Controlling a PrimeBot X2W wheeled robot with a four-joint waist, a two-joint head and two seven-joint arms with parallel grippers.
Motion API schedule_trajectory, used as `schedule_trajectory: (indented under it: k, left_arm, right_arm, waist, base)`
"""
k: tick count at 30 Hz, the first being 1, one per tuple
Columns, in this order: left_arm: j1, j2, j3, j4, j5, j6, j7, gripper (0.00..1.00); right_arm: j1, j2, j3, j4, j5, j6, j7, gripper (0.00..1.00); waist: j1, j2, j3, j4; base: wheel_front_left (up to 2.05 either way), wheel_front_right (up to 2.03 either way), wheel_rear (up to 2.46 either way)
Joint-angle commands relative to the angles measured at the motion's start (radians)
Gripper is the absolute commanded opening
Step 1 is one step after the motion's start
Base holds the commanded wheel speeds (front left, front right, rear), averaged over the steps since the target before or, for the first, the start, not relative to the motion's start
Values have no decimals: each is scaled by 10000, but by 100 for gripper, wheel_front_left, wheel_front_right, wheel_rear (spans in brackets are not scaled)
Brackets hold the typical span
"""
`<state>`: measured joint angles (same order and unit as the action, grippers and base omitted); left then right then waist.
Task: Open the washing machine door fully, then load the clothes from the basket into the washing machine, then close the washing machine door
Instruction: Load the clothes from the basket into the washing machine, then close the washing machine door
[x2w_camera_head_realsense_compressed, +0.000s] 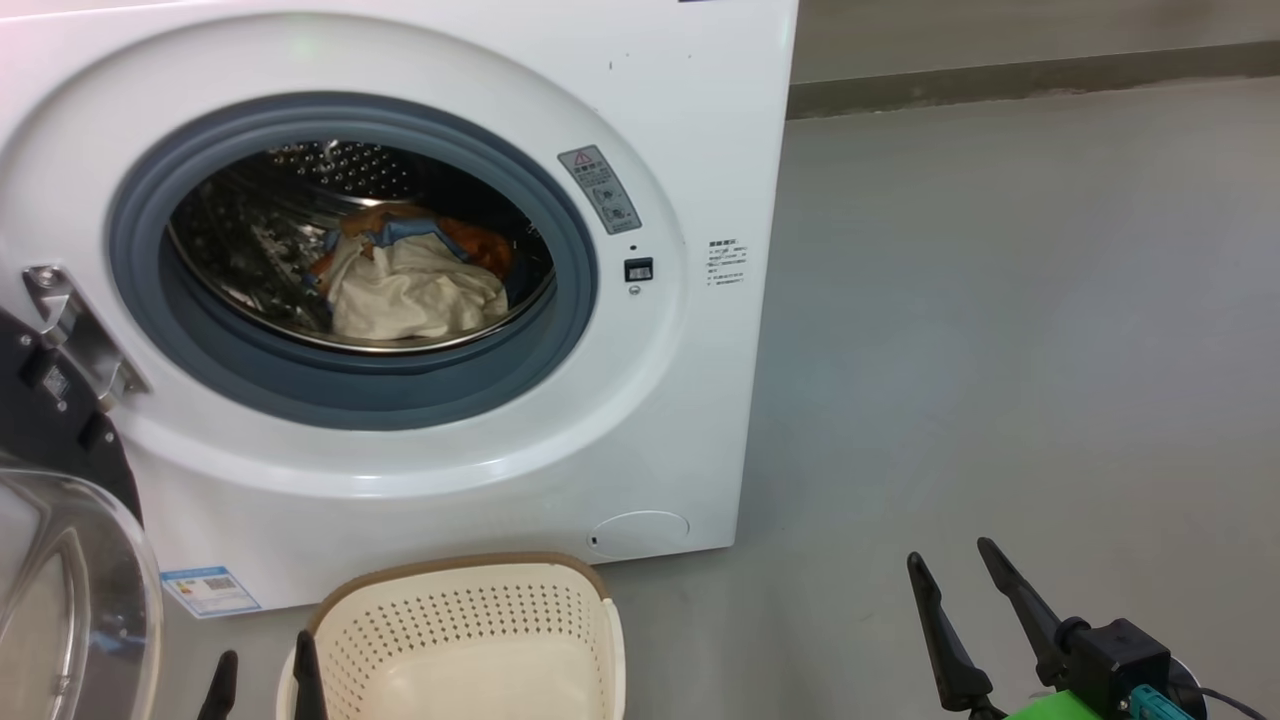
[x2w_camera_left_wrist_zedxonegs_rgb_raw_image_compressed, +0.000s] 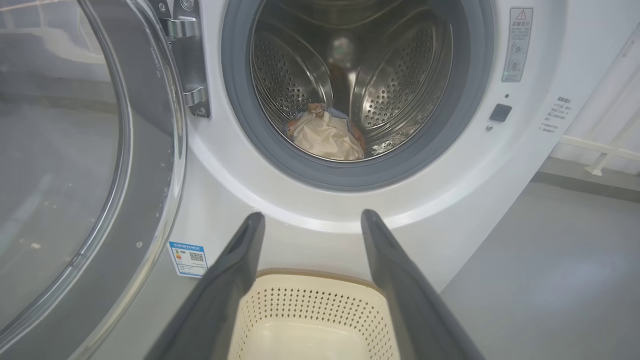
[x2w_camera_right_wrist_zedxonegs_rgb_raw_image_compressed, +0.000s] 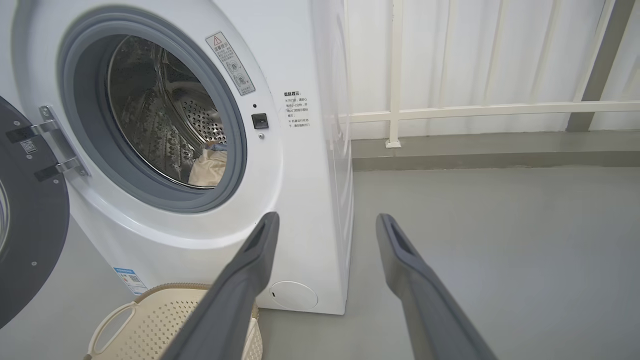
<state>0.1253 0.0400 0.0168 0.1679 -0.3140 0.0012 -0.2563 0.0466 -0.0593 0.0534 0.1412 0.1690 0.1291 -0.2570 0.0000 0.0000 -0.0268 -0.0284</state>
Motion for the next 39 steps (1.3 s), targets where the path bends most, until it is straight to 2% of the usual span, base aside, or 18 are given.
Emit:
schedule_trajectory:
  k: [1,26,39]
  left_arm:
    - [-161,103,381,-299,-19,9,-55,100]
    - [-115,103,357,-274,76,-192,-55,100]
    - [-129,103,384,-310,92,-157,-55,100]
  right_arm:
    - [-176,-52,243,-276,19,16,-48,100]
    - [-171,-45,332,-284,0,16,-48,100]
    - [-167,-26,328,-311,20,16,-48,100]
  waist:
    - [0,0,6,-64]
    - [0,0,-28,-238]
    - [0,0,15,-230]
  base:
    - [0,0,0]
    - [0,0,0]
    - [0,0,0]
